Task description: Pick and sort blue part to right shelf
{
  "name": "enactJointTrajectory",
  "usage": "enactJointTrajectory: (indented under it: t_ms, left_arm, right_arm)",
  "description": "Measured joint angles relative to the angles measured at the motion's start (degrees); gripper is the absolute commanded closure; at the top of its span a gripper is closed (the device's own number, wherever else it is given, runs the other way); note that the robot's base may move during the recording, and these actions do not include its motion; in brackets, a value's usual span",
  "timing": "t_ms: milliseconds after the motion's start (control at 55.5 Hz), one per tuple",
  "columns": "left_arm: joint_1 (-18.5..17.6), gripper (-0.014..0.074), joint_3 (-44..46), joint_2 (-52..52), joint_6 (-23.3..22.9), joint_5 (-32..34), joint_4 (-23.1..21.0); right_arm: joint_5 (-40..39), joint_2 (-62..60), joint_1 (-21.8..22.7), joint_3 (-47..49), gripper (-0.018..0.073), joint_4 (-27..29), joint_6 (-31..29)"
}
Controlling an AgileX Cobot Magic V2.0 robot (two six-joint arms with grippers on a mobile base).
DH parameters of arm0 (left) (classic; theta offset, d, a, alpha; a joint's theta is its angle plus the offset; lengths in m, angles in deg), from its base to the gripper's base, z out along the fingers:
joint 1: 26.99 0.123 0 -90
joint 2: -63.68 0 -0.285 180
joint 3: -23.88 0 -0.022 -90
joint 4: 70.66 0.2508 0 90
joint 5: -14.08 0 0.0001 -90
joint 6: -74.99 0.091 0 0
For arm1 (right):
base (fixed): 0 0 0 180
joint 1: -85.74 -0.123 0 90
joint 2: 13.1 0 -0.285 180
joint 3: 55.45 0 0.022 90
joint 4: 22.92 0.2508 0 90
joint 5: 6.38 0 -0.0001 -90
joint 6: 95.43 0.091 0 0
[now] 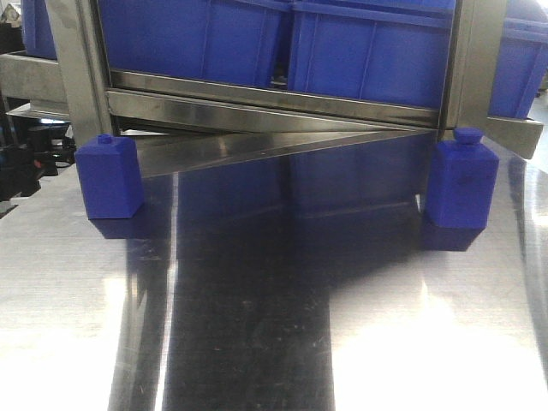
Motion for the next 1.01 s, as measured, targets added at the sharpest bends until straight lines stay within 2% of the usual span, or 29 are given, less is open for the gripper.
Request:
enactJointTrajectory:
  t_ms: [306,504,612,738,792,864,1008]
  left_arm:
    - [0.0,0.0472,0.0,0.0,0.0,0.2,0.0]
    - [0.0,0.0472,0.0,0.0,0.0,3.4,0.0]
    - [0.0,0.0472,0.0,0.0,0.0,7.8,0.0]
    - [0.0,0.0472,0.0,0.0,0.0,17.2,0.0]
    - [0.0,0.0472,0.3,0.0,0.0,18.9,0.0]
    - [0.0,0.0469,2.9,0.0,0.0,15.0,0.0]
    - [0.0,0.0468,16.0,3.6,0.0,0.7,0.1]
  right_arm:
    - [0.0,0.0,0.0,0.0,0.0501,0.0,0.0]
    - [0.0,0.0,0.0,0.0,0.0501,0.0,0.0]
    - [0.0,0.0,0.0,0.0,0.0501,0.0,0.0]
    - [0.0,0.0,0.0,0.0,0.0501,0.0,0.0]
    - [0.0,0.0,0.0,0.0,0.0501,0.0,0.0]
    - [0.0,0.0,0.0,0.0,0.0501,0.0,0.0]
    - [0.0,0.0,0.0,0.0,0.0501,0.0,0.0]
